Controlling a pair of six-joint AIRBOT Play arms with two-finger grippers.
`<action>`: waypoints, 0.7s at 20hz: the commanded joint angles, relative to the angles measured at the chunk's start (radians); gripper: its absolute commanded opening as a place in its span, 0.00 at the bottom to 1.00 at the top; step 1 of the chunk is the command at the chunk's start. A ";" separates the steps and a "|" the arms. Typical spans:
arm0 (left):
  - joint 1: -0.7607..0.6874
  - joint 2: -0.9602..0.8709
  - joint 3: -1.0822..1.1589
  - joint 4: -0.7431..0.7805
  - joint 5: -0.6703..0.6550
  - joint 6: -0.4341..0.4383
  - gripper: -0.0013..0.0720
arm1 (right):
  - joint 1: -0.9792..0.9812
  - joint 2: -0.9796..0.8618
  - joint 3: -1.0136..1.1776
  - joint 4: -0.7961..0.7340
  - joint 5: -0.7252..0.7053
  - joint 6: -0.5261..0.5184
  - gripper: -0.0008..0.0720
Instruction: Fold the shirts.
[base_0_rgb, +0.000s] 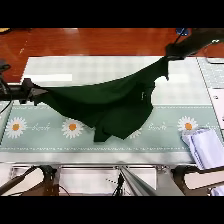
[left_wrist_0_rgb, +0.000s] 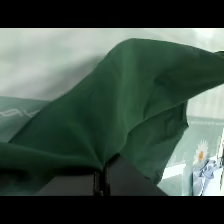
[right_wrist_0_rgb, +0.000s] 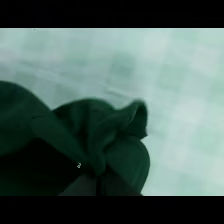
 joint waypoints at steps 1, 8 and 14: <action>-0.017 -0.140 -0.011 0.021 0.091 0.007 0.05 | 0.005 -0.103 0.000 0.082 -0.010 0.003 0.04; 0.030 -0.196 0.072 0.021 -0.066 -0.016 0.58 | 0.003 -0.120 0.000 0.081 -0.006 -0.003 0.04; 0.210 -0.028 0.230 0.239 -0.130 -0.281 0.58 | 0.003 -0.120 0.000 0.069 0.070 -0.008 0.04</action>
